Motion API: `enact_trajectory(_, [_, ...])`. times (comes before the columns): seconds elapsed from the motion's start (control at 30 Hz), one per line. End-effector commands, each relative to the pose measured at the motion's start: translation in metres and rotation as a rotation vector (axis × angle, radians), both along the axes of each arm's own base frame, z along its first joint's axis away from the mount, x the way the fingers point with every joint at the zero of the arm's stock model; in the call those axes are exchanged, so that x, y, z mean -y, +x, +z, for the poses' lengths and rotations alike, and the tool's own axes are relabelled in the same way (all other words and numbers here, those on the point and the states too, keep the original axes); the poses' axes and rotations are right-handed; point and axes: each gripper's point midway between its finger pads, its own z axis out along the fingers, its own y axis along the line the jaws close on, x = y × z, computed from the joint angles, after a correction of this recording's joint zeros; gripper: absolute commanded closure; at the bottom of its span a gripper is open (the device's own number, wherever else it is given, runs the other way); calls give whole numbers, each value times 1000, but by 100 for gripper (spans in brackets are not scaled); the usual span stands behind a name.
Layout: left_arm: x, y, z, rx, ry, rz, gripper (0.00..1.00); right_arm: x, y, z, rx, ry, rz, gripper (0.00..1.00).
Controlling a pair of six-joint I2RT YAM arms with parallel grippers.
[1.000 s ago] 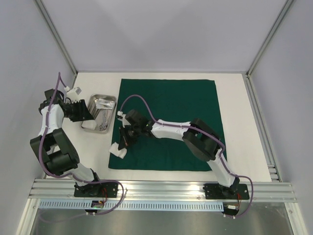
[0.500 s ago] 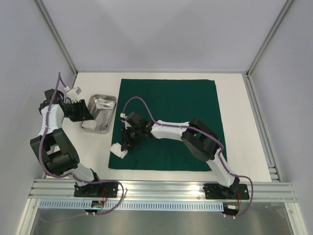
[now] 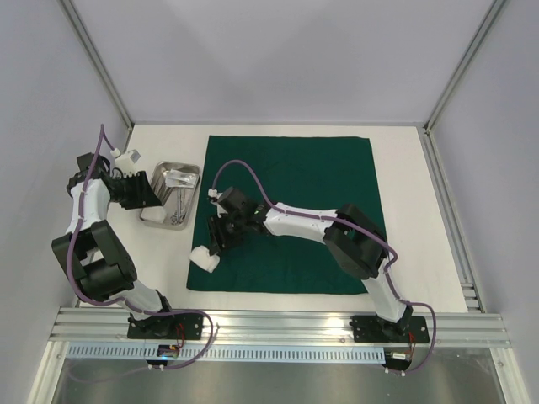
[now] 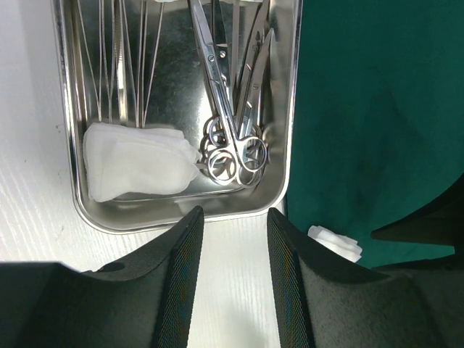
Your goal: Prepare the surgical pack
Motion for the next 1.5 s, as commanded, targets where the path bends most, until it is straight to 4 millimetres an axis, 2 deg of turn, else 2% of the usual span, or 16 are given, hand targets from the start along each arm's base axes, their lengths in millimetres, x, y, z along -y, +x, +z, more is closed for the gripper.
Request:
enact_trajectory(0.0, [4, 0, 9, 27, -4, -21, 51, -4, 4, 12, 40, 5, 14, 52])
enact_trajectory(0.13, [4, 0, 9, 26, -5, -21, 51, -11, 6, -6, 14, -21, 33, 51])
enact_trajectory(0.2, [5, 0, 10, 31, -3, -26, 51, -12, 2, -23, -14, -41, 51, 51])
enact_trajectory(0.37, [6, -2, 11, 32, -6, -30, 51, -21, -17, -41, -127, 0, 132, 53])
enact_trajectory(0.47, [7, -1, 12, 36, -10, -34, 51, -20, -19, -45, -135, 0, 133, 55])
enact_trajectory(0.5, [7, -2, 11, 34, -11, -35, 51, -21, -19, -45, -136, 7, 135, 58])
enact_trajectory(0.63, [8, -2, 13, 36, -18, -37, 51, -25, -18, -34, -131, 39, 143, 75])
enact_trajectory(0.77, [13, -4, 16, 42, -29, -58, 51, -26, -13, -16, -103, 69, 142, 98])
enact_trajectory(0.8, [15, -6, 18, 37, -37, -68, 51, -26, -13, -12, -95, 75, 147, 99])
enact_trajectory(0.97, [38, -16, 26, 47, -66, -188, 51, -25, -4, 29, 37, 128, 175, 99])
enact_trajectory(1.0, [48, -21, 33, 44, -109, -220, 51, -22, -3, 34, 61, 126, 177, 99])
enact_trajectory(1.03, [55, -23, 36, 48, -126, -256, 50, -20, 1, 48, 113, 136, 174, 99])
enact_trajectory(1.1, [72, -31, 46, 55, -199, -335, 50, -12, 5, 54, 181, 119, 192, 100])
enact_trajectory(1.13, [78, -34, 49, 56, -221, -364, 49, -9, 10, 67, 232, 119, 180, 99])
enact_trajectory(1.27, [111, -48, 64, 96, -314, -530, 46, 10, 22, 81, 371, 74, 189, 100])
enact_trajectory(1.47, [138, -69, 60, 131, -301, -703, 41, 23, 24, 99, 456, 70, 207, 99])
